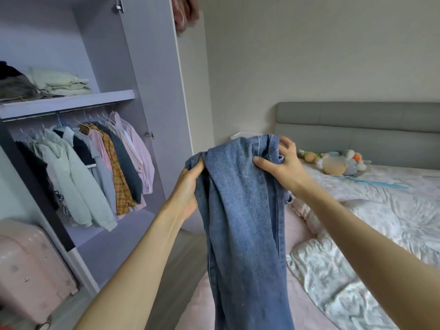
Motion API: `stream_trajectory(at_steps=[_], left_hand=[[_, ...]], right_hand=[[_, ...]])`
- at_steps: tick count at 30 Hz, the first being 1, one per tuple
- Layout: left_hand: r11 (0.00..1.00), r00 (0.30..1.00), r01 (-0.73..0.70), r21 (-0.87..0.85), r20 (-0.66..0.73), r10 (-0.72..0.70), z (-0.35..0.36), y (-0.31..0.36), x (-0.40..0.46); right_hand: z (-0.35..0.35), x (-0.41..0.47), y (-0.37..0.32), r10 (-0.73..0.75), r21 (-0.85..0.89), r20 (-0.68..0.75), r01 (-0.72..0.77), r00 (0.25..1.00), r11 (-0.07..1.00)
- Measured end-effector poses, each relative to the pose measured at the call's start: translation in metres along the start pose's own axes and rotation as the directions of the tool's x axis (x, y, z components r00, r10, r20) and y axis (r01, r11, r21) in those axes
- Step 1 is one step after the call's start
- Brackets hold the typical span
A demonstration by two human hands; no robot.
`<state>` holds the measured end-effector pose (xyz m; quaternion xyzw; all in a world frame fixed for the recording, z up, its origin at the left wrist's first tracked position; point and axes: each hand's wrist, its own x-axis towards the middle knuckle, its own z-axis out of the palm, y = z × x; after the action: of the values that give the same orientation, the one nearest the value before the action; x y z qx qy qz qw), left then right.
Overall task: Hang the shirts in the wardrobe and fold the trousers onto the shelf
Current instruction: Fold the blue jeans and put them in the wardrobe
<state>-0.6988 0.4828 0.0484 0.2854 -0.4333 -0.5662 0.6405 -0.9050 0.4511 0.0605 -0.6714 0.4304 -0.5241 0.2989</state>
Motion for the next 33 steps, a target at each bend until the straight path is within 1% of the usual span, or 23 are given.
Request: stream_trajectory(at_steps=[2,3,4,5,6,7,9,11,13,15,18,20,21,23,25,27,29,31,33], left_hand=[[0.999,0.993,-0.024,0.035,0.116,0.019,-0.002,-0.002,0.002],[0.992,0.991,-0.057,0.110,0.126,0.043,-0.003,-0.005,0.002],[0.970,0.993,-0.087,0.227,0.092,0.068,-0.006,-0.008,0.005],[0.926,0.995,-0.099,0.363,0.057,0.084,-0.009,-0.010,0.010],[0.880,0.996,-0.085,0.468,0.035,0.077,-0.010,-0.012,0.016],[0.849,0.998,-0.067,0.524,0.020,0.066,-0.010,-0.012,0.024],[0.842,0.998,-0.045,0.537,-0.005,0.056,-0.007,-0.007,0.041],[0.852,0.994,-0.052,0.521,-0.052,0.092,0.002,0.001,0.064],[0.828,0.982,-0.102,0.551,-0.078,0.173,0.014,0.010,0.085],[0.775,0.950,-0.205,0.597,-0.067,0.304,0.027,0.020,0.100],[0.678,0.877,-0.370,0.635,0.000,0.480,0.042,0.032,0.101],[0.632,0.847,-0.412,0.657,0.021,0.531,0.042,0.028,0.085],[0.628,0.845,-0.415,0.658,0.023,0.534,0.037,0.019,0.074],[0.643,0.863,-0.383,0.664,0.008,0.506,0.019,-0.011,0.046],[0.689,0.901,-0.324,0.648,-0.009,0.433,-0.004,-0.050,0.014],[0.719,0.951,-0.208,0.663,-0.033,0.306,-0.035,-0.104,-0.023],[0.718,0.985,-0.084,0.691,-0.052,0.165,-0.062,-0.151,-0.066],[0.655,0.996,0.064,0.753,-0.084,0.000,-0.089,-0.196,-0.111],[0.566,0.977,0.207,0.798,-0.141,-0.159,-0.114,-0.237,-0.158]], right_hand=[[0.001,0.005,0.002,0.004,0.033,0.043,-0.005,0.999,0.999],[0.001,0.007,0.003,0.012,0.082,0.066,-0.017,0.998,0.996],[0.001,0.009,0.004,0.025,0.116,0.084,-0.034,0.996,0.993],[0.000,0.013,0.005,0.033,0.121,0.097,-0.044,0.995,0.992],[0.000,0.018,0.007,0.051,0.101,0.108,-0.062,0.993,0.993],[0.000,0.024,0.009,0.081,0.070,0.112,-0.089,0.990,0.994],[0.000,0.038,0.010,0.148,0.039,0.079,-0.151,0.986,0.988],[-0.002,0.055,0.003,0.155,0.080,0.019,-0.156,0.988,0.984],[-0.004,0.071,-0.007,0.099,0.173,-0.032,-0.092,0.995,0.981],[-0.009,0.085,-0.018,0.005,0.216,-0.083,0.013,0.997,0.976],[-0.016,0.093,-0.028,-0.157,0.167,-0.138,0.180,0.978,0.970],[-0.019,0.082,-0.026,-0.238,0.121,-0.140,0.255,0.961,0.959],[-0.019,0.072,-0.021,-0.270,0.092,-0.125,0.282,0.955,0.955],[-0.016,0.041,0.002,-0.285,0.036,-0.059,0.287,0.957,0.957],[-0.008,0.004,0.038,-0.214,-0.012,0.050,0.215,0.975,0.977],[0.005,-0.041,0.089,-0.047,-0.060,0.166,0.058,0.985,0.997],[0.017,-0.094,0.137,0.112,-0.081,0.250,-0.094,0.962,0.992],[0.028,-0.153,0.181,0.261,-0.138,0.315,-0.228,0.913,0.964],[0.039,-0.214,0.217,0.419,-0.192,0.378,-0.373,0.826,0.908]])
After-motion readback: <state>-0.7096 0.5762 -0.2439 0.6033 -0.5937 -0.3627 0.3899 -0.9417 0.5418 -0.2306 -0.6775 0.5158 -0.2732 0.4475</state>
